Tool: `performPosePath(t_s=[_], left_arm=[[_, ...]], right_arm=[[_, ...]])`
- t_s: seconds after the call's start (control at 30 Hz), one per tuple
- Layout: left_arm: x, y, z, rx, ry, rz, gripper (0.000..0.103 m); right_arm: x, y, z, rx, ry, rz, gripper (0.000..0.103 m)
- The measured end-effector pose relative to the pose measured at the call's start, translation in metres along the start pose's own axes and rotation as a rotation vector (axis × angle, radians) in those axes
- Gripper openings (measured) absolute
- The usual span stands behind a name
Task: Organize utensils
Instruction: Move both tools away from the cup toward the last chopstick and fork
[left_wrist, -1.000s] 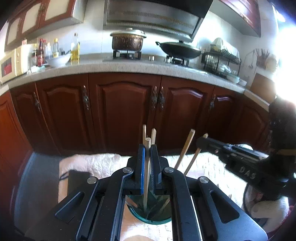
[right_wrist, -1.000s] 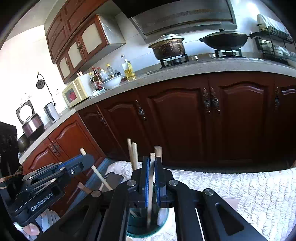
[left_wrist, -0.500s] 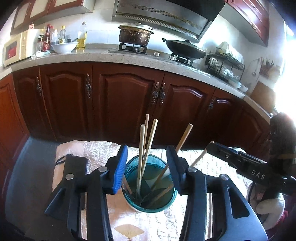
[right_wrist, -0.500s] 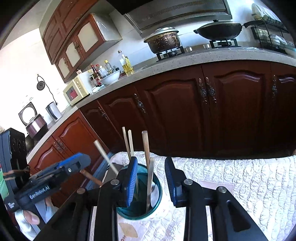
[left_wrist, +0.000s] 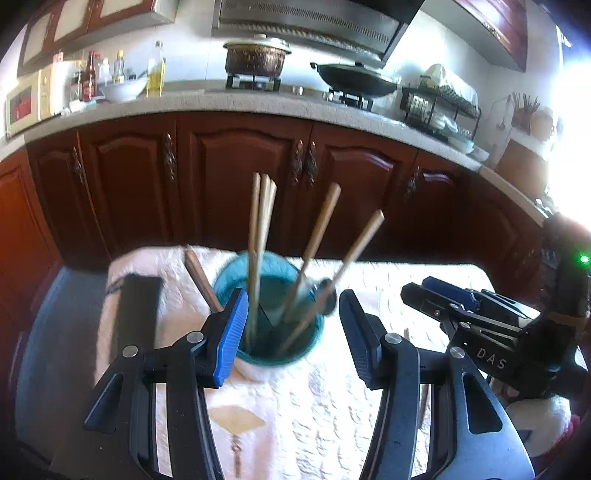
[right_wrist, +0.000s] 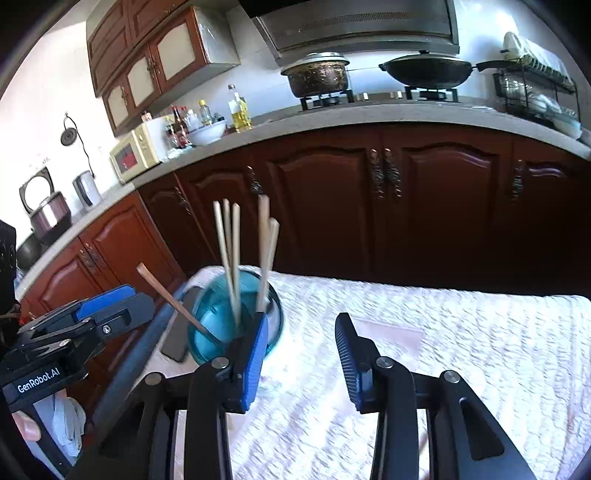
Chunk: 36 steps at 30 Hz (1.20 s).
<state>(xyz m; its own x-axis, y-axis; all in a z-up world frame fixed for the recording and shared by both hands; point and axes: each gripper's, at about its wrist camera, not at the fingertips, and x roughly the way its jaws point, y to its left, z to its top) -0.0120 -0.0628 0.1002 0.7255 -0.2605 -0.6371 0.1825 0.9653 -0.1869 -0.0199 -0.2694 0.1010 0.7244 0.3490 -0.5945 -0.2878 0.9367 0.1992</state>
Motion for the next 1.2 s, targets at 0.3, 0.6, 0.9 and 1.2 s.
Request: performPosePath(t_s=[0.3, 0.6, 0.9, 1.2], left_arm=[[0.026, -0.032, -0.029, 0.026, 0.046, 0.035, 0.051], [0.053, -0.059, -0.048, 0.081, 0.102, 0.018, 0.051], [0.069, -0.075, -0.055, 0.104, 0.132, -0.006, 0.051], [0.082, -0.081, -0.061, 0.102, 0.162, -0.026, 0.051]], right_arm=[[-0.023, -0.034, -0.029, 0.041, 0.025, -0.086, 0.038], [-0.042, -0.086, -0.054, 0.100, 0.077, -0.171, 0.040], [-0.050, -0.115, -0.073, 0.143, 0.109, -0.221, 0.040], [-0.046, -0.132, -0.087, 0.173, 0.143, -0.243, 0.040]])
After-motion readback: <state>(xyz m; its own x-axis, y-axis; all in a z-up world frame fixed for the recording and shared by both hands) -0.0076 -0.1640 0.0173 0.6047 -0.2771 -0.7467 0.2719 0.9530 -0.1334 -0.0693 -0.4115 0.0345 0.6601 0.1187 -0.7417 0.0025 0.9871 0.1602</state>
